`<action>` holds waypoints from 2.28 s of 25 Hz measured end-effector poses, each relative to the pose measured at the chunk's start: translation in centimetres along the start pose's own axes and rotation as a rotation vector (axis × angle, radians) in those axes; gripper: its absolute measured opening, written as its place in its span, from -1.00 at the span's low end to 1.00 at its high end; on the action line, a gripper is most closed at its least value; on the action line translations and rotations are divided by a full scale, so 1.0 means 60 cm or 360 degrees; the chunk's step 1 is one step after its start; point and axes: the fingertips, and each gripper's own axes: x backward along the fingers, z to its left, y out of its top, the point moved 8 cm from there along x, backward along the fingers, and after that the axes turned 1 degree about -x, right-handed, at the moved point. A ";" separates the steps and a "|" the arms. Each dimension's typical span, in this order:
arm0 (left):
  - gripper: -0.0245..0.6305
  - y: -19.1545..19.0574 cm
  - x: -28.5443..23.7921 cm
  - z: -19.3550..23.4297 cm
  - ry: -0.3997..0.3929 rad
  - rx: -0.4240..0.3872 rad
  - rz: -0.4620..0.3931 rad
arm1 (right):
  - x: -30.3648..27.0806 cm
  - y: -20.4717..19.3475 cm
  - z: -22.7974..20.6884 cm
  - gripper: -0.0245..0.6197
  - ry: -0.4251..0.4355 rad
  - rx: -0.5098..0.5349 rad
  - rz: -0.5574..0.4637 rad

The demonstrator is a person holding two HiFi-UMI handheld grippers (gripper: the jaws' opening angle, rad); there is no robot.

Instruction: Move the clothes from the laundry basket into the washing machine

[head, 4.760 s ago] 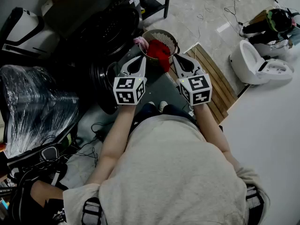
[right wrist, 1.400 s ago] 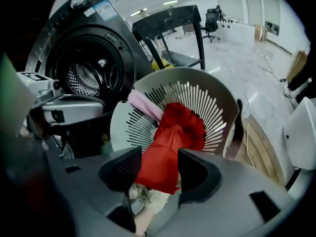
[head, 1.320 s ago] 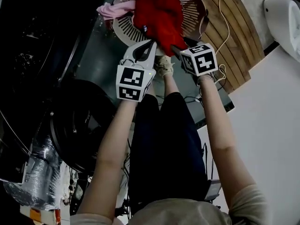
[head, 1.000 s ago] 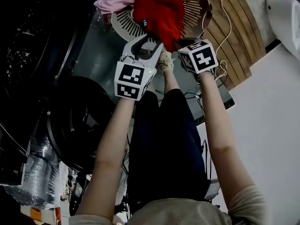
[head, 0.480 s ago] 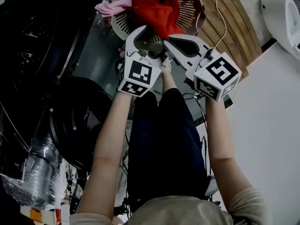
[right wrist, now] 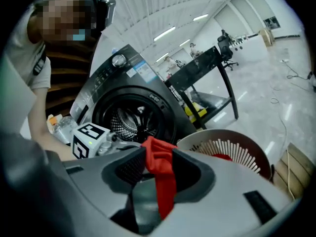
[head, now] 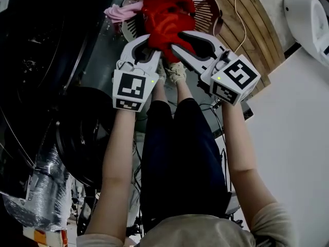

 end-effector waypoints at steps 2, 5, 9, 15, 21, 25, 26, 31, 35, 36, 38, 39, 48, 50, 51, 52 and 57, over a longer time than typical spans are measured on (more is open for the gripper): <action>-0.74 -0.013 0.025 0.017 0.0106 0.0099 0.0030 | -0.010 -0.023 -0.022 -0.40 -0.0111 0.0000 0.0071; -0.74 -0.028 0.062 0.039 0.0233 0.0187 0.0051 | -0.040 -0.055 -0.046 -0.39 -0.0185 0.0048 0.0209; -0.74 -0.044 0.098 0.062 0.0358 0.0246 0.0076 | -0.098 -0.098 -0.072 -0.30 -0.0165 0.0124 0.0406; -0.74 -0.066 0.118 0.090 0.0447 0.0332 0.0055 | -0.195 -0.155 -0.129 -0.21 -0.0244 0.0253 0.0596; -0.73 -0.077 0.117 0.099 0.0433 0.0361 0.0057 | -0.265 -0.179 -0.201 -0.21 -0.0291 0.0388 0.0750; -0.73 -0.086 0.117 0.097 0.0442 0.0383 0.0057 | -0.282 -0.188 -0.212 -0.51 -0.0218 0.0469 0.0876; -0.73 -0.087 0.117 0.097 0.0443 0.0385 0.0056 | -0.279 -0.187 -0.213 -0.68 -0.0224 0.0457 0.0860; -0.73 -0.088 0.113 0.096 0.0466 0.0390 0.0050 | -0.237 -0.156 -0.198 -0.80 -0.0203 0.0294 0.0606; -0.72 -0.081 0.099 0.085 0.0433 0.0407 0.0022 | -0.174 -0.096 -0.141 -0.80 -0.0140 0.0175 0.0359; -0.72 -0.079 0.094 0.081 0.0418 0.0408 0.0018 | -0.159 -0.082 -0.122 -0.80 -0.0131 0.0158 0.0312; -0.72 -0.071 0.083 0.072 0.0382 0.0399 0.0009 | -0.132 -0.057 -0.083 -0.80 -0.0110 0.0151 0.0244; -0.72 -0.065 0.077 0.066 0.0353 0.0396 -0.0001 | -0.119 -0.046 -0.065 -0.80 -0.0102 0.0154 0.0220; -0.04 -0.008 0.036 0.018 -0.0005 0.0183 -0.0061 | -0.059 0.044 0.037 -0.80 0.0016 0.0144 0.0078; -0.04 0.002 0.029 0.018 0.0044 0.0093 -0.0054 | -0.052 0.058 0.056 -0.80 0.0069 0.0141 0.0056; -0.04 0.007 0.026 0.020 0.0076 0.0073 -0.0069 | -0.050 0.063 0.063 -0.81 0.0092 0.0137 0.0039; -0.04 0.011 0.025 0.023 0.0112 0.0061 -0.0094 | -0.048 0.066 0.069 -0.81 0.0110 0.0130 0.0025; -0.54 0.011 0.031 0.044 0.0279 0.0088 -0.0210 | -0.060 0.052 0.073 -0.80 0.0170 0.0017 -0.0013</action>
